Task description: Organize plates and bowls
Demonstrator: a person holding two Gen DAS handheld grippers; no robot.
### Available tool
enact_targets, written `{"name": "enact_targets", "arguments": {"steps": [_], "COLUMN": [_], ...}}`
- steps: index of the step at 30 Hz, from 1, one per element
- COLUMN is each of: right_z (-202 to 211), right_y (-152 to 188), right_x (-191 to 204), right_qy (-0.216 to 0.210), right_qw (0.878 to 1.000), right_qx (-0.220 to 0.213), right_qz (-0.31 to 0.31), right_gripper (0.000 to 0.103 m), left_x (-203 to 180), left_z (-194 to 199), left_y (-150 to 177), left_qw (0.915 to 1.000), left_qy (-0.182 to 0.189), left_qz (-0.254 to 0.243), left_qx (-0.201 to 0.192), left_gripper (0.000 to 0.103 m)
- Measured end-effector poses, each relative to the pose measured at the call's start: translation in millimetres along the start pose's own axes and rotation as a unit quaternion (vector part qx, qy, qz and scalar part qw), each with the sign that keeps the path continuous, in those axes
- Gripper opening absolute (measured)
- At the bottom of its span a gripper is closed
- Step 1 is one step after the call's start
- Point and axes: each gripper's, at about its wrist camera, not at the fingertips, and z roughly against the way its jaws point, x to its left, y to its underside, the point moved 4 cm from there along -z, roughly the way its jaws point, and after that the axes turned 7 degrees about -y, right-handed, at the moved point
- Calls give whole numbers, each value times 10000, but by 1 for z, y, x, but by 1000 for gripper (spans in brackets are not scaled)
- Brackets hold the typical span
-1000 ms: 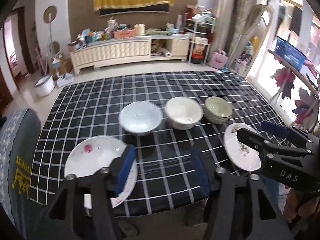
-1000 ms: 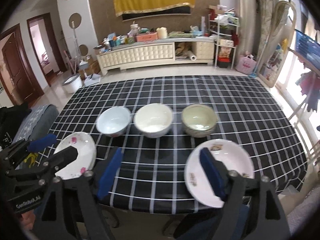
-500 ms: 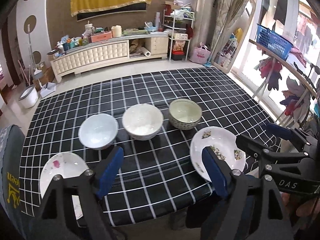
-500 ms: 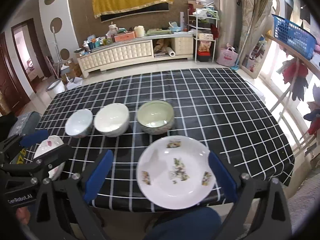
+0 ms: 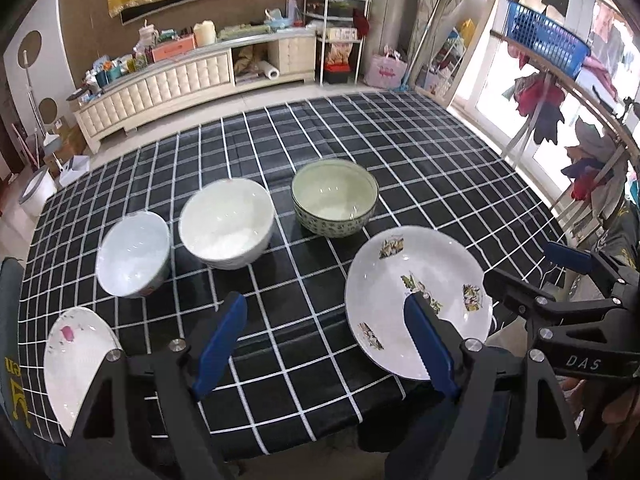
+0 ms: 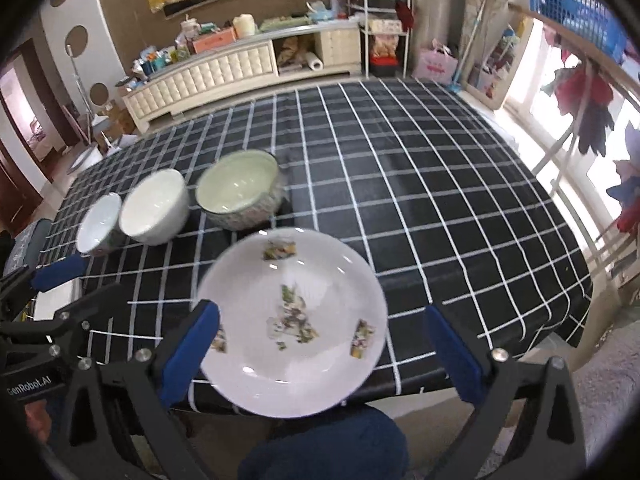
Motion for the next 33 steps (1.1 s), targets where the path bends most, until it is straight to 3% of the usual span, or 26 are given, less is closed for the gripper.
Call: {"name": "enact_targets", "arguments": {"steps": [8,14,18,20,24,28,30,32,33], "right_z": [-30,-46,-52,-56,-65,-71,-73,-74,-73], "right_y": [8,14,14,14,15,19,21,22,22], "right_x": [-24,-33,-35,-39,-42,-42,-41,-40,-40], "right_qy": [-48,64,49,41,-124,-165,-136,-176,-216], "right_qw": [9992,9988,9985,9982,9974,9966,9965,9961,9962], "right_qx": [369,480,544,600,706,806,829,868,844], "right_qz": [-161,-54,31,16,-68,-39,28,44,15], "right_gripper": [103,102,97,87,75,54,46,36,36], "left_x": [-11,-20,-27,-30,-37,-43,-46,-51,-52], "left_z": [-53,-82,-97,-105,-118,-127,-130,-131,-131], "left_y": [8,18,23,25,28,31,34,35,36], "left_qw": [9975,9952,9939,9931,9907,9891,9887,9882,9884], "left_qy": [56,36,4,17,194,214,195,328,322], "left_qz": [151,125,-23,-58,-16,-48,-135,-112,-130], "left_qx": [682,967,1100,1170,1350,1456,1481,1492,1481], "left_gripper": [79,79,79,78,59,45,27,21,19]}}
